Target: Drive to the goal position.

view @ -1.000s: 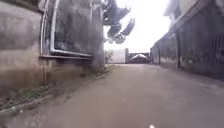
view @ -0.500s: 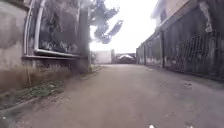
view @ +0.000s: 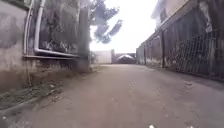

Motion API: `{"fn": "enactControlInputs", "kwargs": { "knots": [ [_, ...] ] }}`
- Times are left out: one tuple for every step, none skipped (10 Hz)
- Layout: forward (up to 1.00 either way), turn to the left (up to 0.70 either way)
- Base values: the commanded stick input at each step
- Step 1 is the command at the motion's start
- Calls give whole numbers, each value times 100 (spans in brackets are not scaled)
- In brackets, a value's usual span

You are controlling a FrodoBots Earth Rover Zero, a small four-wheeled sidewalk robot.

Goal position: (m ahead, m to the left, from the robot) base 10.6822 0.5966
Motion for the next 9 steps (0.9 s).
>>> {"fn": "enactControlInputs", "kwargs": {
  "knots": [
    [50,0],
    [50,0],
    [50,0],
    [50,0],
    [50,0],
    [50,0],
    [50,0],
    [50,0],
    [50,0]
  ]
}}
